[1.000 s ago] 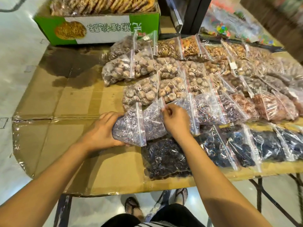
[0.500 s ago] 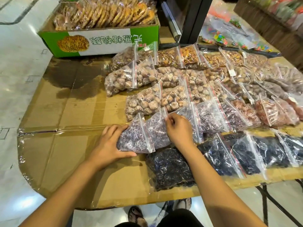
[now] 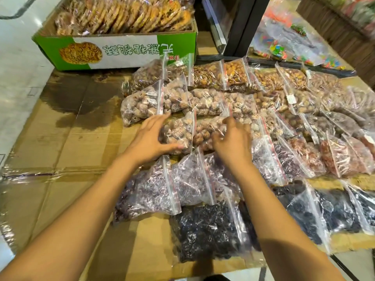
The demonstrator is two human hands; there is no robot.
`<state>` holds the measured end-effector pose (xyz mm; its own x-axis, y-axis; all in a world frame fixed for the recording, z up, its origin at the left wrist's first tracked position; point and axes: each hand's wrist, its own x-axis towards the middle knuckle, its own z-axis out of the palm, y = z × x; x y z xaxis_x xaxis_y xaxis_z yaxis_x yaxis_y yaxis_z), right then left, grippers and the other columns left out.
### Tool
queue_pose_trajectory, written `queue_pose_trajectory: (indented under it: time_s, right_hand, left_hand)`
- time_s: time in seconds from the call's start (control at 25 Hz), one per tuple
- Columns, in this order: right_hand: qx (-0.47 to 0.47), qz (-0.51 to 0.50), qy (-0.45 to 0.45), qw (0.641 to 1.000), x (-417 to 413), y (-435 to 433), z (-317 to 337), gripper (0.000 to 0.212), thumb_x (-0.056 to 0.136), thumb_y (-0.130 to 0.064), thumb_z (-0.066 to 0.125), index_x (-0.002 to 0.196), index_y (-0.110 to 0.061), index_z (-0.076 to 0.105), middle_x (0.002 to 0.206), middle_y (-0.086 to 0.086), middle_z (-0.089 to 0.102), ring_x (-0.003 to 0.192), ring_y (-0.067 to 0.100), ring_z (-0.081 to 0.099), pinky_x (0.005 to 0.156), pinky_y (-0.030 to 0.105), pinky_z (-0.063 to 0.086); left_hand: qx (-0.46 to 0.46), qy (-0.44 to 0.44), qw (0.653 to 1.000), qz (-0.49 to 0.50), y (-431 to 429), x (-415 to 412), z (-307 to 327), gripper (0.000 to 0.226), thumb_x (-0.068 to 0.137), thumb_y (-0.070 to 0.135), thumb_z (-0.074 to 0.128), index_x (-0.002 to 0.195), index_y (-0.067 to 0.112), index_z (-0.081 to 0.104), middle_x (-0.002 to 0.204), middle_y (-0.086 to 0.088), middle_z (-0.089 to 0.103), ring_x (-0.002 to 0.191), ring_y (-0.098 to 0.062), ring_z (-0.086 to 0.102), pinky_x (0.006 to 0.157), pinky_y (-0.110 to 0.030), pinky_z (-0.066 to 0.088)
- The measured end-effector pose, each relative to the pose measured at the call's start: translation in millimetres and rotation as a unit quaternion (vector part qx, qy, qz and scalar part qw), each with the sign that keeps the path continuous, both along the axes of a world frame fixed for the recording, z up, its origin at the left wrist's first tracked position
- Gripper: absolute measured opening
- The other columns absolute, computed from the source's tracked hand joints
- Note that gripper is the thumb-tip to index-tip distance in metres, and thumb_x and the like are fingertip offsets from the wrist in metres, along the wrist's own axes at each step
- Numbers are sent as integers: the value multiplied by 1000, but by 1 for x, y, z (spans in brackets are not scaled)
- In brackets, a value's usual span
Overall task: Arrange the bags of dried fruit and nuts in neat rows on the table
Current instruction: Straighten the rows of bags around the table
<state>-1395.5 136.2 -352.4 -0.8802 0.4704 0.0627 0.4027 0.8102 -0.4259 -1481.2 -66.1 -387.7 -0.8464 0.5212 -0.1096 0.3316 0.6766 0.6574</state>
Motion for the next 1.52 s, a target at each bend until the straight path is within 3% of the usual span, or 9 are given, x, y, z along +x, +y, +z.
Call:
queue_pose_trajectory:
  time_s: [0.12,0.2,0.28,0.36,0.56,0.88,1.04,1.24,1.52]
  right_hand:
    - [-33,-24,-84,996,-21,33,-11,54,86,-40,64,125,-8,47,122,16,56,112,34,54,94,46,49]
    - [-139,-50,-39,988,-27,43,-16,40,87,-38,64,115,-11,52,103,9,66,85,24,65,69,36,55]
    - [-157,-72,-24,985,-32,46,-18,28,91,-30,62,113,-14,54,84,0,65,63,12,61,47,23,41]
    - [-150,-61,-31,986,-38,47,-19,21,92,-19,60,113,-13,56,78,-3,60,58,9,55,44,20,35]
    - [-177,-34,-40,983,-54,51,-18,6,90,-7,58,94,-10,55,85,5,61,78,27,66,69,45,58]
    - [-262,1,17,965,-18,54,-12,29,93,-11,55,121,-13,50,89,8,62,69,20,60,64,40,59]
    - [-202,-21,64,977,29,53,-7,36,91,-29,53,125,-18,50,113,8,60,100,27,60,86,48,54]
    - [-86,27,21,996,90,39,12,51,97,-33,48,141,-12,36,137,12,44,129,27,38,104,37,34]
    - [29,48,-70,996,155,67,8,57,95,-40,44,139,-7,32,138,21,40,129,36,32,106,46,29]
  left_hand:
    - [-51,1,998,-48,26,-11,-8,113,58,81,64,150,40,13,157,5,23,142,-22,24,116,-48,23]
    - [-65,18,998,-8,34,-12,-15,112,55,83,62,148,42,15,156,7,26,140,-22,28,114,-48,26]
    - [-69,21,997,35,38,-12,-16,112,51,87,59,146,44,19,154,7,31,137,-23,34,111,-50,30]
    - [-58,10,996,66,43,-15,-16,113,48,89,58,145,42,23,151,5,36,133,-24,38,109,-51,34]
    - [-36,-2,998,49,42,-18,-17,120,40,95,52,144,41,26,148,3,41,132,-23,39,108,-49,35]
    - [19,-13,998,62,39,0,-7,95,69,69,59,149,34,22,155,1,30,140,-22,31,113,-49,30]
    - [90,31,991,92,31,26,15,79,81,68,46,148,31,26,156,2,28,142,-20,29,114,-50,28]
    - [-52,145,986,66,31,74,26,74,88,71,34,149,28,26,159,-1,18,145,-27,22,115,-55,22]
    - [-102,140,980,95,65,185,30,77,89,69,32,151,24,23,161,-6,14,147,-33,9,118,-52,13]
